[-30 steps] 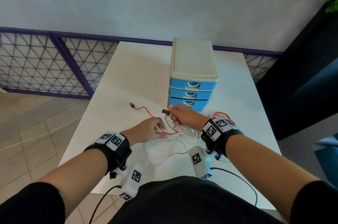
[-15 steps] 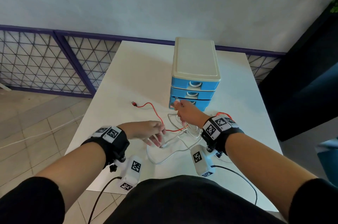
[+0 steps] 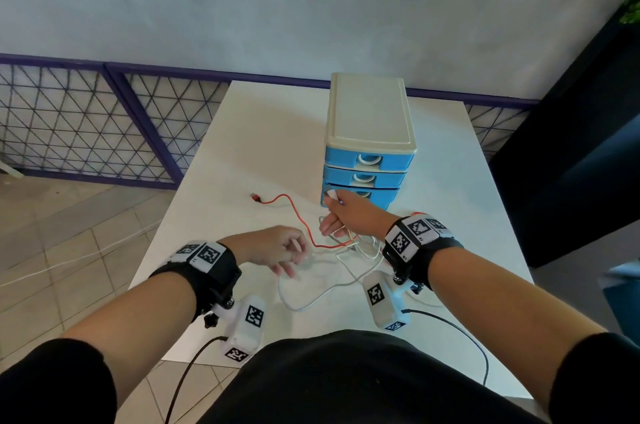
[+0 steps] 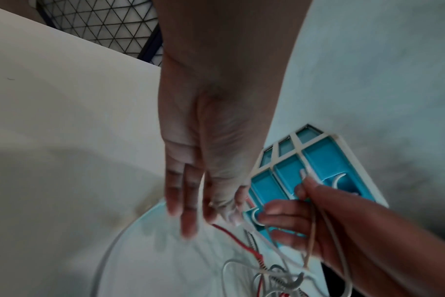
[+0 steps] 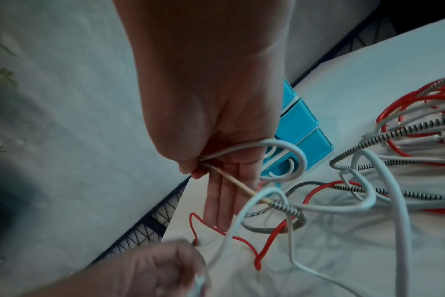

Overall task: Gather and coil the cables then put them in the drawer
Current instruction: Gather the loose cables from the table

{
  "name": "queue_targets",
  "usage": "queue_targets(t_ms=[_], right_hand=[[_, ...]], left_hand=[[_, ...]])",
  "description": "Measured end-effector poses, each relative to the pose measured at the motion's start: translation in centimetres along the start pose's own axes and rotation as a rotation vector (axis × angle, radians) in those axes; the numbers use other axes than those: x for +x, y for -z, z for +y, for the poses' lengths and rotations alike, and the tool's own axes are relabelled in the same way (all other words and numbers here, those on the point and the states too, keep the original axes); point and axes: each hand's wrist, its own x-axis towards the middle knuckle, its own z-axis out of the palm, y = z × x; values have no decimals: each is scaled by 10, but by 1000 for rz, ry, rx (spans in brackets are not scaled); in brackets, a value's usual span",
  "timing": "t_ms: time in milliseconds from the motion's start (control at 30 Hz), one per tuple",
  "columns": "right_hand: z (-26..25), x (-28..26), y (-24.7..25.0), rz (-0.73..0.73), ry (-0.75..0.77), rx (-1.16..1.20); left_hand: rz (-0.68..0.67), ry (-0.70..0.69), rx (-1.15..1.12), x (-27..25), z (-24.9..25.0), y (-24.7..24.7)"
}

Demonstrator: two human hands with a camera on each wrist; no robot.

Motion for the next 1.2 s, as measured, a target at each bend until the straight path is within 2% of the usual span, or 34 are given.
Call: queue_targets(t_ms=[133,200,267,333,400,500,567,700,767,833,900,967,1133,1200], right_hand=[[-1,-8,-6,-79,26,-81],[-3,-9,-10,-82,25,-38],[-3,-8,-12,-25,25,-8],[0,-6,-11,8,21,13],[5,-8,-7,27,14,-6],[9,-13,-2,30,-5,-11],[11,-16,0,36,-21,-6],[12,-18,2,30,-28,-24],[13,-18,2,16,-69,21],[13,-16,3,12,-113,60],[13,-14,2,1,-153,119],[11,-10,-3,-20,-188,167],[2,-5,-15,-79,-136,205],[1,-4,-12,-85,-142,211]], left_hand=[[376,-164,-189,5,25,15],[477,-201,-343,7,35,16],[475,-201,-422,7,39,16],[458,-164,-401,12,30,13],[463,-83,-232,16,12,10],[421,91,283,17,-15,1],[349,182,519,15,-25,-8],[298,207,499,17,-29,-18],[283,248,380,18,-25,-18],[298,274,83,18,-18,-16],[317,237,-281,16,-4,-12],[330,148,-511,12,11,-6],[417,29,-816,10,34,-5],[421,14,-785,9,33,-6]])
